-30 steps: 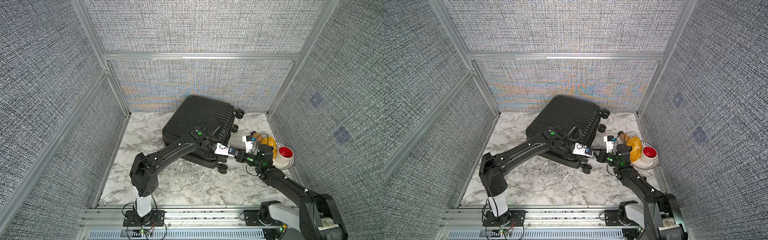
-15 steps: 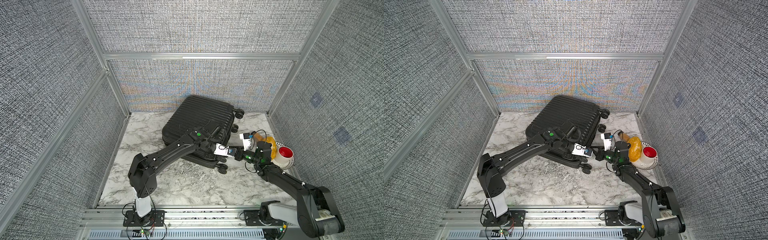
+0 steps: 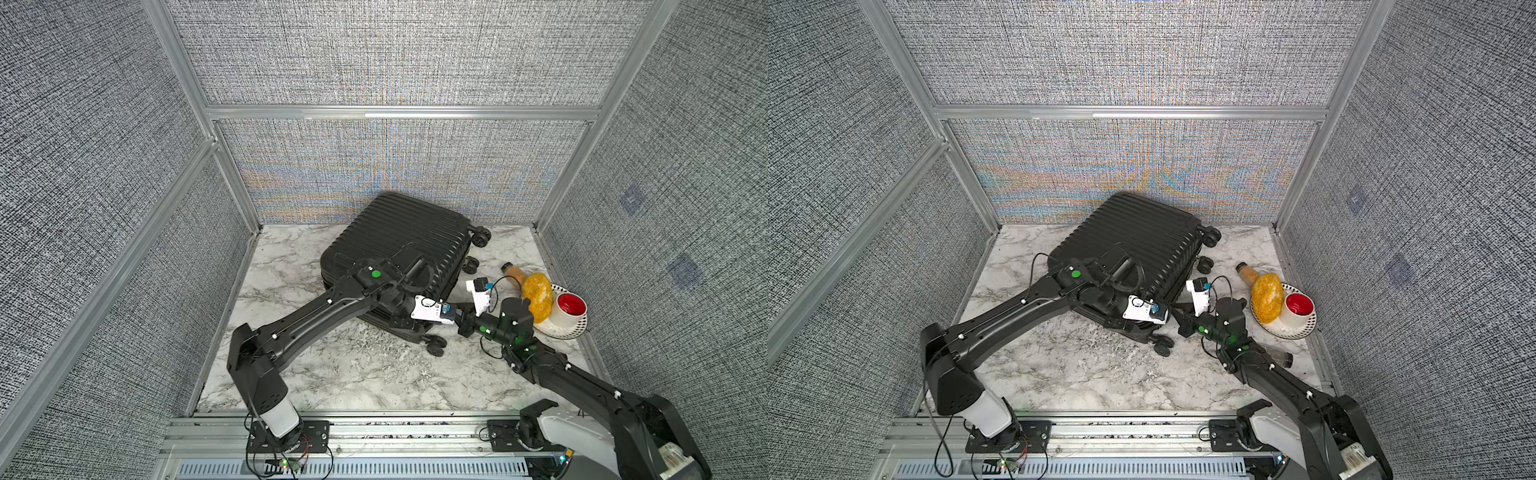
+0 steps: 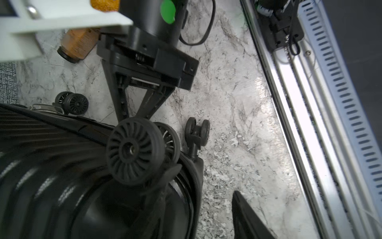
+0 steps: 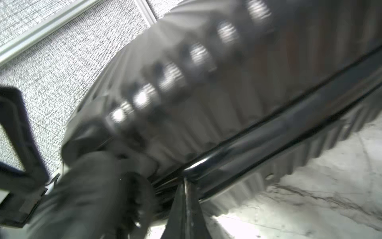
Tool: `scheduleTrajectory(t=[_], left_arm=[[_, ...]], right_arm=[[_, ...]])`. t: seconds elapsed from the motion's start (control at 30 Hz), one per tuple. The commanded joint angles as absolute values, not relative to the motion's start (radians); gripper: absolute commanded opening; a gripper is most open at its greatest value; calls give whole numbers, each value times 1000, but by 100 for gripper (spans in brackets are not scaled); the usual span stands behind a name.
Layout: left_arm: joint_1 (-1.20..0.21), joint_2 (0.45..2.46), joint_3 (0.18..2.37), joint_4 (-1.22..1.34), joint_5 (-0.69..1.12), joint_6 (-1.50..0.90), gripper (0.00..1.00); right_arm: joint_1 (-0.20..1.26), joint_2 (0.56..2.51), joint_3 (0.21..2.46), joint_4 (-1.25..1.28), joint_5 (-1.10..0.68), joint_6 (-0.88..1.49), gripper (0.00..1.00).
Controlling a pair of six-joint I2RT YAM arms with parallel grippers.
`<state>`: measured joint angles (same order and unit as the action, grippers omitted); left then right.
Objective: Open the suitcase zippers
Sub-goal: Adjust the suitcase at the center of the board.
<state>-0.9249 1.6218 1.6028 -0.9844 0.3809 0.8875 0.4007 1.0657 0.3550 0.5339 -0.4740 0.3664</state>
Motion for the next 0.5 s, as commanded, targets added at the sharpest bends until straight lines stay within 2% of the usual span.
scheduleTrajectory(t=[0.0, 0.1, 0.2, 0.33, 0.47], left_arm=[[-921, 1521, 1539, -904, 477, 768, 57], [-920, 1388, 1425, -728, 483, 623, 60], [-919, 1269, 1288, -520, 417, 426, 67], [-919, 1175, 1117, -296, 232, 196, 75], [-919, 1189, 1079, -241, 64, 93, 79]], right_arm=[[468, 1033, 327, 554, -408, 413, 0], [531, 1003, 288, 574, -373, 442, 0], [591, 985, 253, 584, -341, 455, 0], [630, 977, 205, 627, -337, 474, 0], [645, 972, 189, 642, -322, 493, 0]])
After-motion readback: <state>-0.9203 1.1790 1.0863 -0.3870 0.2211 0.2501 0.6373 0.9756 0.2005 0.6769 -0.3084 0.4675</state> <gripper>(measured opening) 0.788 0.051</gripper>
